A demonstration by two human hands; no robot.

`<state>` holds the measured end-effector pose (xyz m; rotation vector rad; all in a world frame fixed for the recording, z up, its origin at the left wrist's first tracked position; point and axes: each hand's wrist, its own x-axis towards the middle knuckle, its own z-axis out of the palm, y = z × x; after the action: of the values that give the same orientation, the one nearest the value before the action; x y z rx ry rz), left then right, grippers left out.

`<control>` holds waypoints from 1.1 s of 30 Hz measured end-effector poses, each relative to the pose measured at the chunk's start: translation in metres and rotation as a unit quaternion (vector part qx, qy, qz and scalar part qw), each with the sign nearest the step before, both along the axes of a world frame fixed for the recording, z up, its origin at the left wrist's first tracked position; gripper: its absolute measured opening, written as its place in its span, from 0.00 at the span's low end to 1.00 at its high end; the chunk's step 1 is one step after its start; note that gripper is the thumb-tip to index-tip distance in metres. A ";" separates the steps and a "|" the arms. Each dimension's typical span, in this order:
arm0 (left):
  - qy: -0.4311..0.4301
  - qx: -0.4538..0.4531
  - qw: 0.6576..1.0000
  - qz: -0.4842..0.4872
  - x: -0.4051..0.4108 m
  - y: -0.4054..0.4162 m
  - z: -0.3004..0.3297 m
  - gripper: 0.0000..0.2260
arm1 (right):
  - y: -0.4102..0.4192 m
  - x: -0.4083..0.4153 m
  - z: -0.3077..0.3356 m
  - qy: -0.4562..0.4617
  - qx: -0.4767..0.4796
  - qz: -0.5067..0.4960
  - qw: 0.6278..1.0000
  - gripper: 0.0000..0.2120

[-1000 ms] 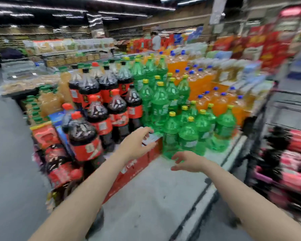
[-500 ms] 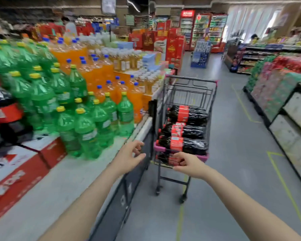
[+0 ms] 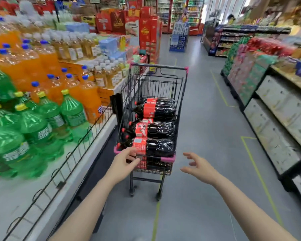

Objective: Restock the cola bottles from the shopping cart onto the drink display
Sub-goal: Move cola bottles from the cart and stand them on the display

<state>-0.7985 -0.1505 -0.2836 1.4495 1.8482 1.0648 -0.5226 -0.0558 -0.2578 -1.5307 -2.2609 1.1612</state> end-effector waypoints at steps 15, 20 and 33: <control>0.023 -0.006 0.999 -0.038 -0.097 0.245 0.010 0.18 | 0.207 -0.085 0.002 0.061 -0.011 -0.064 0.996 0.41; 0.017 -0.026 1.000 -0.001 -0.118 0.294 -0.008 0.20 | 0.276 -0.101 -0.007 0.040 -0.005 -0.031 0.999 0.46; -0.058 -0.138 0.973 0.177 -0.123 0.428 -0.070 0.45 | 0.477 -0.158 -0.067 -0.054 0.021 0.123 0.991 0.54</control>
<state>-0.9217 0.2772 -0.3535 0.9013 2.1183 0.9802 -0.6802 0.4208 -0.3245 -1.3599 -2.5882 1.1028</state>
